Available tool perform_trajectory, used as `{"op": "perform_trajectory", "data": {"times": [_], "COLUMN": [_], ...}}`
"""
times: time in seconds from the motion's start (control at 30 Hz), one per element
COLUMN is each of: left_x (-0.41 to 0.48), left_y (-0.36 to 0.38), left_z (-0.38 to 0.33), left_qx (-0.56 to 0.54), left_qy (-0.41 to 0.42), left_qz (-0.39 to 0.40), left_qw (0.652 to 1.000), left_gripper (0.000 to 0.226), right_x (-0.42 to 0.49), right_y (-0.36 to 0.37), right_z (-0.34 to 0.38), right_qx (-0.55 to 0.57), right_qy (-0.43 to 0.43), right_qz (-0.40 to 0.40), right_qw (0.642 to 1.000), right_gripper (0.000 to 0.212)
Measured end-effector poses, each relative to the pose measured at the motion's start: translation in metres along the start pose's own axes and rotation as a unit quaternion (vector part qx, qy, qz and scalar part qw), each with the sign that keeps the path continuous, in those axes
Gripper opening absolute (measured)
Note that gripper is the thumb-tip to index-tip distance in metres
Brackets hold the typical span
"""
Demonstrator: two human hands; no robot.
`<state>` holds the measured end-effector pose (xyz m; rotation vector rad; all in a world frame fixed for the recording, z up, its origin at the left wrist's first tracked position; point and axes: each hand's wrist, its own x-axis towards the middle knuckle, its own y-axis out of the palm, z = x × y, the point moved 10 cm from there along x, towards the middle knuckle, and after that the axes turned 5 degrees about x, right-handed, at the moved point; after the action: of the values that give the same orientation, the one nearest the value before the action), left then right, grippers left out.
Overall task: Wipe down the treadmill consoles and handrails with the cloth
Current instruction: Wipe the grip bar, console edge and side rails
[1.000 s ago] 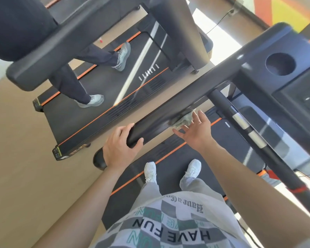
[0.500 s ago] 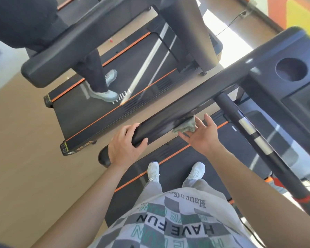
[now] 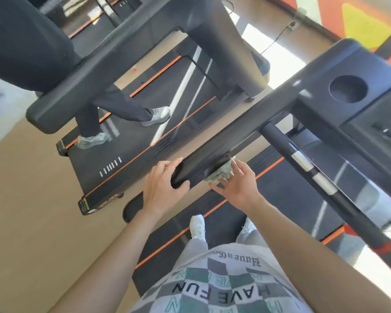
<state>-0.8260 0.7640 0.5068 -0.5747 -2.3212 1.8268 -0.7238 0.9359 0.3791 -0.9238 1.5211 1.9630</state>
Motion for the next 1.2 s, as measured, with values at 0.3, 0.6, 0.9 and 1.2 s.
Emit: {"op": "perform_trajectory", "data": {"times": [0.3, 0.6, 0.9, 1.2], "left_x": [0.062, 0.061, 0.061, 0.06], "left_y": [0.026, 0.024, 0.022, 0.02], "left_z": [-0.085, -0.084, -0.086, -0.087], "left_qx": [0.029, 0.037, 0.029, 0.029], "left_qy": [0.103, 0.09, 0.096, 0.103], "left_qz": [0.059, 0.032, 0.024, 0.009], "left_qw": [0.993, 0.995, 0.995, 0.994], "left_gripper": [0.076, 0.076, 0.075, 0.075], "right_x": [-0.005, -0.014, -0.039, -0.011], "right_y": [0.0, 0.013, 0.037, 0.007], "right_z": [0.09, 0.015, 0.089, 0.071], "right_qx": [-0.009, -0.169, -0.271, -0.227], "right_qy": [-0.157, -0.095, -0.306, -0.254], "right_qz": [-0.043, -0.027, -0.068, -0.152], "right_qw": [0.987, 0.981, 0.91, 0.928], "right_gripper": [0.063, 0.084, 0.08, 0.07]}}
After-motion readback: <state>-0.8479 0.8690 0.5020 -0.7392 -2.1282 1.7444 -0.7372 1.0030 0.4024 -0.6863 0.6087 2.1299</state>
